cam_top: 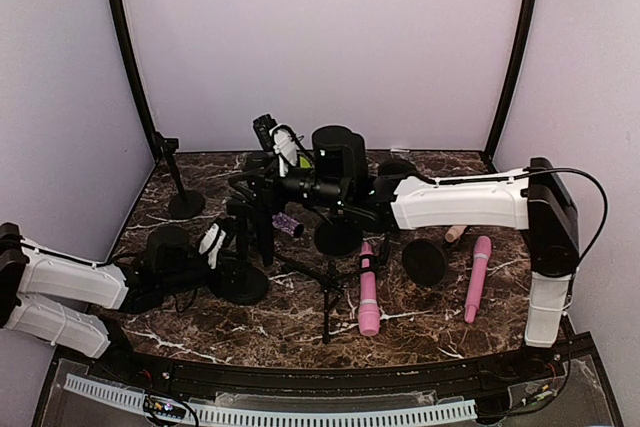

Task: Remove the microphone from the stand
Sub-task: Open the clamp for the microphone stand.

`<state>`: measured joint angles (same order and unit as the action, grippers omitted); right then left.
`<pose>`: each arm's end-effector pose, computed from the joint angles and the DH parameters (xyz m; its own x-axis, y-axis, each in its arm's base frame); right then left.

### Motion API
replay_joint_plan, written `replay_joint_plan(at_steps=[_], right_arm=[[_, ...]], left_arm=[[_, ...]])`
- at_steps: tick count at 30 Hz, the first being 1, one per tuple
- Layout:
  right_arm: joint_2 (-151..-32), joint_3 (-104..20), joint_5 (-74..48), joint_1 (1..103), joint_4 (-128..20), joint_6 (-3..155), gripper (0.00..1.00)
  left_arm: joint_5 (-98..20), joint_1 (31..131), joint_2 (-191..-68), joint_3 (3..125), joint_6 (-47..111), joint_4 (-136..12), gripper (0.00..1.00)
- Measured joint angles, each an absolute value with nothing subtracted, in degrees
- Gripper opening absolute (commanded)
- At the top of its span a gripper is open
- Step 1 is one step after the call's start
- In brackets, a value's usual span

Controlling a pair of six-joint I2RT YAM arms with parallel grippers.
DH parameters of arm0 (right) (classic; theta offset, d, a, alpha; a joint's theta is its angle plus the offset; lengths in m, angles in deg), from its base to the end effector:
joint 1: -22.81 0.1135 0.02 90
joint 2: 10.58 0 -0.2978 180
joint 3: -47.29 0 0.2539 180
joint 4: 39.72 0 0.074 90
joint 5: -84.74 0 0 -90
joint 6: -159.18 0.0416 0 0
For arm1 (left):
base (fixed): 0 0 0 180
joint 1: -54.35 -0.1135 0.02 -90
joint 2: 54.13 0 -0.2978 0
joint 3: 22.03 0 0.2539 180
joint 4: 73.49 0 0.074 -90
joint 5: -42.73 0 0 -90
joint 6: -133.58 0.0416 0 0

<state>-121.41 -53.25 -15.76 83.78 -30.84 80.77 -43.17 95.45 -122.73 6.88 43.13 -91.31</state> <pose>0.2314 0.4326 0.3437 -0.2022 0.0428 -0.9784 -0.9264 0.3157 0.2052 0.1592 -0.1429 0.1856 -0.2862 0.2393 -0.9278 0.7035 0.7099 -0.0339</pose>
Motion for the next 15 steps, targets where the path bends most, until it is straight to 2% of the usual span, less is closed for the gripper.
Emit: replay_joint_plan(at_steps=[1,2,4,7,10,15], right_arm=[[-121.76,-53.21,-15.96,83.93,-30.8,80.45,0.13],[-122.09,-53.19,-15.98,84.13,-30.71,80.45,0.13],[-122.59,-53.14,-16.11,84.43,-29.62,80.32,0.14],[-122.61,-52.75,-16.79,84.69,-29.03,80.27,0.14],[-122.61,-52.44,-17.25,84.8,-28.4,80.1,0.14],[-122.61,-52.4,-18.05,84.8,-28.29,79.46,0.15]], left_arm=[[-43.44,95.47,-122.99,6.84,42.67,-92.38,0.38],[-43.74,95.47,-123.01,6.75,42.32,-93.38,0.46],[-44.44,95.47,-122.9,5.98,41.25,-94.8,0.56],[-45.47,95.47,-121.55,4.39,39.64,-95.85,0.64],[-46.89,95.49,-118.29,3.06,38.17,-95.66,0.66],[-48.83,95.49,-108.08,2.36,36.07,-91.46,0.78]])
